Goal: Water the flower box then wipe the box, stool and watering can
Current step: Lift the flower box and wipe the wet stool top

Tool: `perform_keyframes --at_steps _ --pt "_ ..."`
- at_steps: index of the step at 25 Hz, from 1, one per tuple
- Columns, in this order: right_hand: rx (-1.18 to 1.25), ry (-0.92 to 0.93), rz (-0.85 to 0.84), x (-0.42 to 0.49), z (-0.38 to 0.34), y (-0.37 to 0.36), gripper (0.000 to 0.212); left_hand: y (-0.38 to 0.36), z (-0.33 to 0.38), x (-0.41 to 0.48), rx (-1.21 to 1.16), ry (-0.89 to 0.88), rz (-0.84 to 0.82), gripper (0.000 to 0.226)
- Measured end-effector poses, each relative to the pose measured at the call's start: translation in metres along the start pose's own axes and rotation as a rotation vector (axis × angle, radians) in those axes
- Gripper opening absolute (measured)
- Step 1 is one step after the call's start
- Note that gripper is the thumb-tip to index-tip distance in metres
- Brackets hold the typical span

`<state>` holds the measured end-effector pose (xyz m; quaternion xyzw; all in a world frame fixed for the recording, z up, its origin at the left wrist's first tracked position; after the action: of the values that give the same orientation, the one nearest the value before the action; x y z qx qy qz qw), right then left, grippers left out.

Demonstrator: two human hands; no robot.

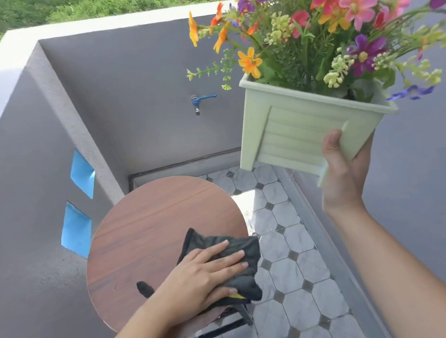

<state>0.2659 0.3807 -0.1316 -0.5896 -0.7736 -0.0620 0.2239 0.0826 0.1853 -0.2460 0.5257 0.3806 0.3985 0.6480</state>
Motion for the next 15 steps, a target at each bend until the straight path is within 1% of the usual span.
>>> perform_keyframes --at_steps 1,3,5,7,8,9,10,12,13,15 --pt "0.002 0.003 0.0 -0.002 0.001 -0.002 0.074 0.0 -0.005 0.009 -0.033 0.029 0.023 0.048" --pt "0.01 0.009 -0.002 -0.007 0.001 -0.006 0.075 0.004 -0.026 0.027 -0.083 0.173 0.065 0.055" --pt "0.014 0.018 -0.004 -0.009 0.0 -0.007 0.074 0.011 -0.055 0.038 -0.137 0.425 0.144 0.058" --pt "0.006 0.019 -0.005 -0.008 -0.002 -0.006 0.074 0.02 -0.078 0.043 -0.228 0.752 0.189 0.048" --pt "0.004 0.018 -0.004 -0.008 -0.003 -0.006 0.074 0.021 -0.083 0.045 -0.272 0.856 0.188 0.044" --pt "0.006 0.019 0.001 -0.007 -0.004 -0.006 0.075 0.021 -0.081 0.048 -0.286 0.869 0.178 0.043" --pt "0.007 0.023 0.008 -0.006 -0.005 -0.005 0.076 0.02 -0.074 0.05 -0.277 0.793 0.164 0.046" --pt "-0.002 0.028 0.015 -0.004 -0.007 -0.005 0.076 0.018 -0.051 0.046 -0.248 0.502 0.092 0.055" --pt "-0.008 0.026 0.014 -0.003 -0.008 -0.004 0.074 0.013 -0.038 0.041 -0.222 0.364 0.061 0.056" --pt "-0.015 0.03 0.019 0.0 -0.009 0.001 0.072 0.006 -0.013 0.021 -0.178 0.171 -0.001 0.048"
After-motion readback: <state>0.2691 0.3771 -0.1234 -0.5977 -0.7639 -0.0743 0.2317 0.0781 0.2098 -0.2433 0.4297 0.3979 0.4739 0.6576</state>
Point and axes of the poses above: each hand's wrist, its own x-axis towards the middle knuckle, its own y-axis out of the back of the hand, z = x × y, the point moved 1 cm from there along x, towards the middle knuckle, and after that the axes turned 12 degrees about -z, right-handed, at the moved point
